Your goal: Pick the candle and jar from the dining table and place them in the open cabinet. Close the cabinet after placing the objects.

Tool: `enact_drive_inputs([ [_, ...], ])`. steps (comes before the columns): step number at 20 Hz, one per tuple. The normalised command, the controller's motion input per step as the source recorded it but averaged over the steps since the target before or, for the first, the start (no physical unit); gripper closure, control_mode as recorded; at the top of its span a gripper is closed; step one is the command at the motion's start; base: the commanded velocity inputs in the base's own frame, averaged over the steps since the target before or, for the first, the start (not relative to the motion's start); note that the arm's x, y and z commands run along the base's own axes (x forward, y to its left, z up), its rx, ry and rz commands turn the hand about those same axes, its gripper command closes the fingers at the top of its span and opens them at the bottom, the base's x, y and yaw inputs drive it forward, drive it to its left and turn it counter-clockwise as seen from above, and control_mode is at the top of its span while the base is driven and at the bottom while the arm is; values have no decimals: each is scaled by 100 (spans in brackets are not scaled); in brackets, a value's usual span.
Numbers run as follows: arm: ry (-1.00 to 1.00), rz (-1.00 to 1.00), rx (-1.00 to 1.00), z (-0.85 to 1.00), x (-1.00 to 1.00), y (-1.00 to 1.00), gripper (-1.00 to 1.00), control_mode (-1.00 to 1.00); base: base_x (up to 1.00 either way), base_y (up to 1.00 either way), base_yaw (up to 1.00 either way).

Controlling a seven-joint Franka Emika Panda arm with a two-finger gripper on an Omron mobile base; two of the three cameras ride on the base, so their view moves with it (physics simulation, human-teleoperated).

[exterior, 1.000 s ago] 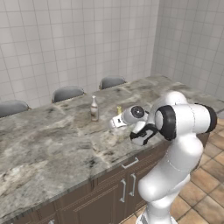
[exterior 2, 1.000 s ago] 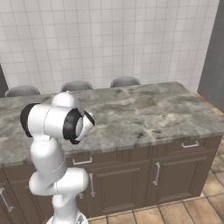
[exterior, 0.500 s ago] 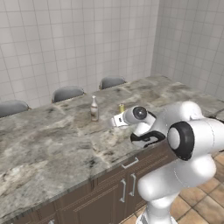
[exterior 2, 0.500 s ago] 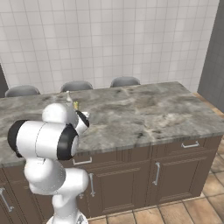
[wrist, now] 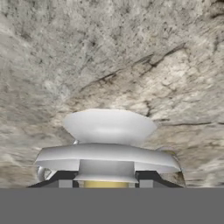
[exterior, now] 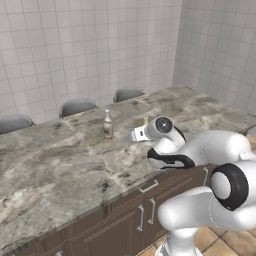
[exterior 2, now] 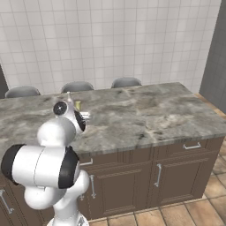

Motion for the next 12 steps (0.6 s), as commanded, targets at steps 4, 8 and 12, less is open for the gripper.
enact_drive_inputs([
  [4,12,-1,-3,53,0,-36,100,-100,0,0,0],
  [8,13,0,-1,36,0,-34,100,-100,0,0,0],
  [12,9,1,-2,13,-16,-23,100,-100,0,0,0],
])
